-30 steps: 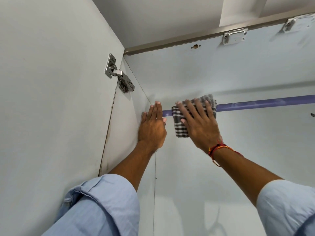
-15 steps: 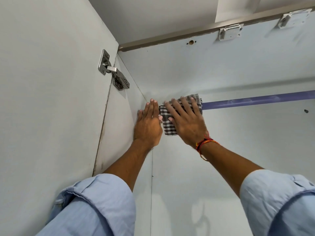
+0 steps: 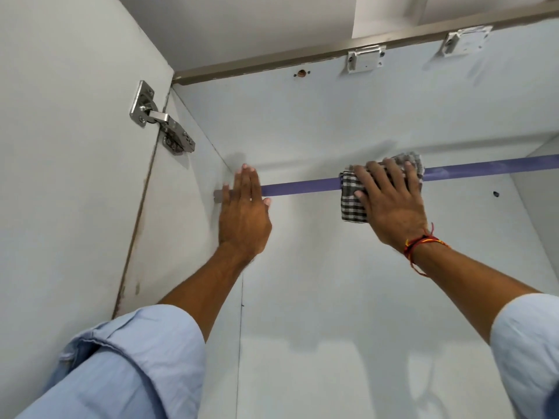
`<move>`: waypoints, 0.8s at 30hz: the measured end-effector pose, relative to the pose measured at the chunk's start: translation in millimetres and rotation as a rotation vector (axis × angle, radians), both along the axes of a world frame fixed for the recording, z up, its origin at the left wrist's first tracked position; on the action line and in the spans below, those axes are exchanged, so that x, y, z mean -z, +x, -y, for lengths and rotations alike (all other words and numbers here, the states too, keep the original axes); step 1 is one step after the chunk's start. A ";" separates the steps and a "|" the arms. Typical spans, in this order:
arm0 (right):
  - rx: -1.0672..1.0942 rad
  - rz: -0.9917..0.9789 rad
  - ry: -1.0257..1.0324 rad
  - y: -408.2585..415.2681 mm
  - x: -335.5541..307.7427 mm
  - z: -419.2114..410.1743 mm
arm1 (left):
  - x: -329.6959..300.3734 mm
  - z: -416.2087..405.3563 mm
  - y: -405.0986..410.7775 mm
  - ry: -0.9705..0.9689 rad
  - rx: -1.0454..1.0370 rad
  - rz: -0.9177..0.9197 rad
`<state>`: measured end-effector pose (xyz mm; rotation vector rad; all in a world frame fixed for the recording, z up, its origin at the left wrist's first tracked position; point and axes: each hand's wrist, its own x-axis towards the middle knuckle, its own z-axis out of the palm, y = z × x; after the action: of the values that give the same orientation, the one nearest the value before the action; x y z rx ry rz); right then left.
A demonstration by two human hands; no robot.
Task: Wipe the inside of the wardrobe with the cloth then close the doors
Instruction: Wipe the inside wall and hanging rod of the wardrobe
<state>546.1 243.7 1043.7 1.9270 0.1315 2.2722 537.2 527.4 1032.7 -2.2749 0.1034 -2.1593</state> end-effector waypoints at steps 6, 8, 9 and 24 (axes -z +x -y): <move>-0.009 -0.022 -0.019 -2.0 1.1 1.5 | -8.1 104.0 -2.7 0.303 0.197 0.038; 0.002 -0.024 -0.029 -2.6 -0.1 4.6 | -4.5 118.0 7.5 0.291 0.145 -0.001; 0.012 -0.016 -0.037 -2.4 -1.2 8.9 | -2.3 121.6 12.7 0.280 0.128 0.001; 0.071 0.011 0.146 -7.0 -3.2 175.9 | -2.0 126.0 29.5 0.244 0.101 0.096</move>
<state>539.1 67.8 1046.9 1.9540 -0.1052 2.3034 566.7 401.4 1034.7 -2.0719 0.4625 -2.1594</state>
